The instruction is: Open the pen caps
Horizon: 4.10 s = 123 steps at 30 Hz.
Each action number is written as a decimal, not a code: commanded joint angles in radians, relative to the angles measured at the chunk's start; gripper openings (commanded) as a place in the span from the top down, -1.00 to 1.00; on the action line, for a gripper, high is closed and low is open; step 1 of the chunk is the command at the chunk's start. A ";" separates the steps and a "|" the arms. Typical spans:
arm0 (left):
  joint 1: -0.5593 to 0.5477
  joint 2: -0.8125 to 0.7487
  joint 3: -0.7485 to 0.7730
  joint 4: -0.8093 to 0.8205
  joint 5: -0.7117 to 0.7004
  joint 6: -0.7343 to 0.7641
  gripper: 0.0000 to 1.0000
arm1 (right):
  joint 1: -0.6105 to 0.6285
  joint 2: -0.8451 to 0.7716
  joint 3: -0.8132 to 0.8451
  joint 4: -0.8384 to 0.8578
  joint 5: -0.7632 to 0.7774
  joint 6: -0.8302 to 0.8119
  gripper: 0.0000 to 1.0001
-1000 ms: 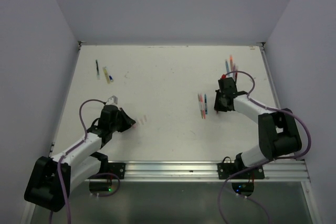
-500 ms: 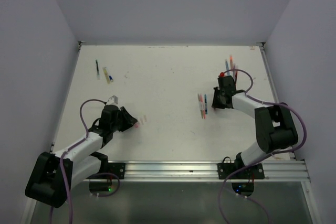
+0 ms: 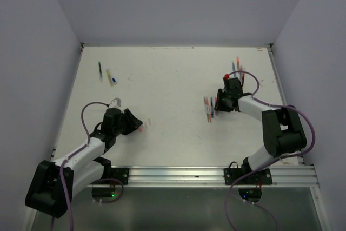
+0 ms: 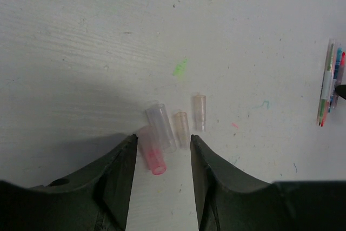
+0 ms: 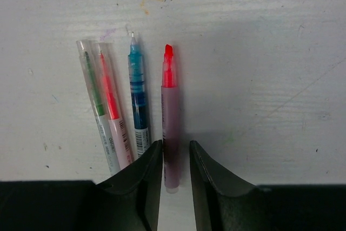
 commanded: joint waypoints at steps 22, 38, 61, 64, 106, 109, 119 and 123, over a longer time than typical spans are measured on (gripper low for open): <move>0.007 -0.293 0.162 -0.203 0.029 0.161 -0.05 | -0.225 0.138 0.455 -0.246 0.270 -0.025 0.34; 0.007 -0.166 0.222 -0.122 0.078 0.185 -0.09 | -0.280 0.396 0.595 -0.255 0.284 -0.087 0.07; 0.006 -0.110 0.234 -0.087 0.102 0.187 -0.11 | -0.319 0.501 0.681 -0.265 0.131 -0.164 0.29; 0.006 -0.110 0.234 -0.087 0.104 0.188 -0.11 | -0.323 0.507 0.689 -0.269 0.126 -0.165 0.32; 0.007 0.050 0.281 0.209 0.469 -0.002 -0.47 | 0.061 -0.147 0.270 -0.289 -0.116 -0.076 1.00; 0.007 0.130 0.289 0.314 0.532 -0.078 -0.49 | 0.150 -0.191 0.198 -0.201 -0.260 -0.078 1.00; 0.006 0.351 0.292 0.478 0.564 -0.163 -0.49 | 0.328 -0.233 -0.021 0.094 -0.481 0.054 1.00; -0.002 0.414 0.287 0.538 0.567 -0.197 -0.48 | 0.390 -0.223 -0.034 0.151 -0.495 0.082 1.00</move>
